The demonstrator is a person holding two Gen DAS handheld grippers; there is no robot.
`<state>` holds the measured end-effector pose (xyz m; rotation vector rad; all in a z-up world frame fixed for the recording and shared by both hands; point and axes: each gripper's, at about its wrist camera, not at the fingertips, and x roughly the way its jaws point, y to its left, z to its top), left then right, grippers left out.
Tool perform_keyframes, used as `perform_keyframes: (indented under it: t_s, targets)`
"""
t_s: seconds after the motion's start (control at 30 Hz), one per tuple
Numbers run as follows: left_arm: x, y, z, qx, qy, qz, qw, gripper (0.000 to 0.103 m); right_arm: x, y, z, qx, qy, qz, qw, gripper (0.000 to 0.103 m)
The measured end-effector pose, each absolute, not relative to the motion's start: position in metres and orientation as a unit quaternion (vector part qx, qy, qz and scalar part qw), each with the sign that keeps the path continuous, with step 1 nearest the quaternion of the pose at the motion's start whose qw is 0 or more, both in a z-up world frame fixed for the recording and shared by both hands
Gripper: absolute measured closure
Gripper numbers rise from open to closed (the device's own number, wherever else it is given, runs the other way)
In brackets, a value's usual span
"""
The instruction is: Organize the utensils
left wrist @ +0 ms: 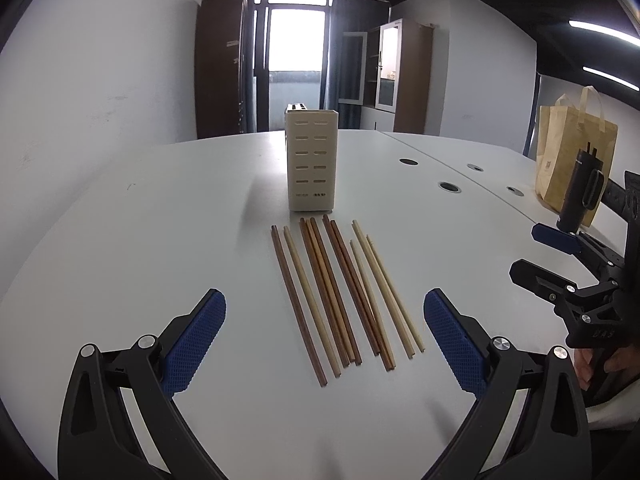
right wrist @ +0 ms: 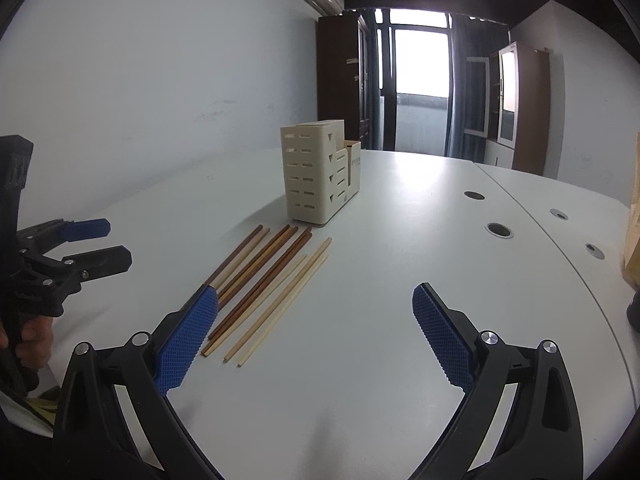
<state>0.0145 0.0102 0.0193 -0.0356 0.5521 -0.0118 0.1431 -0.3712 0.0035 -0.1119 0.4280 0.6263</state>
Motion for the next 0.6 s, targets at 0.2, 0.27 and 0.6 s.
perform_keyframes:
  t_s: [0.2,0.27,0.6]
  targets:
    - [0.014,0.012,0.016,-0.019,0.278,0.001,0.961,0.006,0.142,-0.37,0.004,-0.055,0.209,0.303,0.928,0.004]
    - [0.015,0.014,0.017,-0.017,0.277,0.008,0.961,0.006,0.146,-0.368,0.004,-0.056,0.215,0.302,0.927,0.004]
    - [0.06,0.03,0.022,-0.024,0.307,0.034,0.951,0.006,0.186,-0.357,0.009,-0.052,0.269,0.282,0.919,0.004]
